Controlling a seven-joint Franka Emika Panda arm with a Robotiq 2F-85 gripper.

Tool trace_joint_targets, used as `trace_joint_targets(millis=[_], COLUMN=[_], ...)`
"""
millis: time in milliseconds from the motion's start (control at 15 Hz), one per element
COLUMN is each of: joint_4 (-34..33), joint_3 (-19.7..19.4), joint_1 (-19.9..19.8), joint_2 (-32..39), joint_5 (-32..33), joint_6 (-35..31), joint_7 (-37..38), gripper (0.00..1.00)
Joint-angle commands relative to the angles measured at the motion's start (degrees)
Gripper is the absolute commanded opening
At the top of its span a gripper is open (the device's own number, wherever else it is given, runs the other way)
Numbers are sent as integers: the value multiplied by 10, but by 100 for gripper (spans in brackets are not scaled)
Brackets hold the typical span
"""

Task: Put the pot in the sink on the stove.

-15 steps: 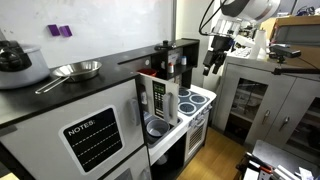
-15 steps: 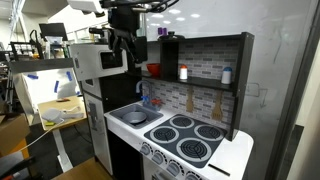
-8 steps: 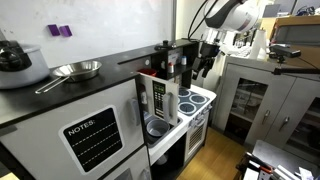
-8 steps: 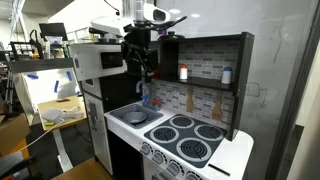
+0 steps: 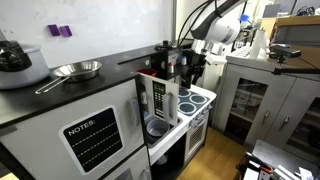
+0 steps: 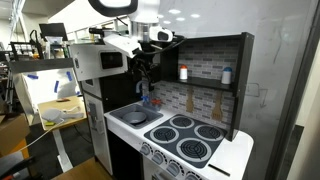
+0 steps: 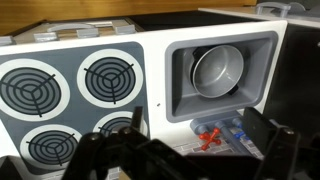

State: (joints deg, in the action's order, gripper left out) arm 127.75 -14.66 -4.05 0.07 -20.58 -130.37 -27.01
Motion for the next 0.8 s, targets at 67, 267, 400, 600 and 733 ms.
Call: trace_joint_targets(millis=[67, 267, 400, 600, 733], joint_4=[-10, -3, 2, 9, 15], joint_3=[33, 46, 53, 65, 74], joint_1=[-19, -21, -23, -26, -27], joint_2=[33, 47, 56, 69, 76], joint_5=[-42, -57, -68, -80, -83], joint_6=[-18, -29, -37, -44, -49], joint_7=[-16, -16, -18, -20, -20], gripper=[100, 100, 100, 100, 100])
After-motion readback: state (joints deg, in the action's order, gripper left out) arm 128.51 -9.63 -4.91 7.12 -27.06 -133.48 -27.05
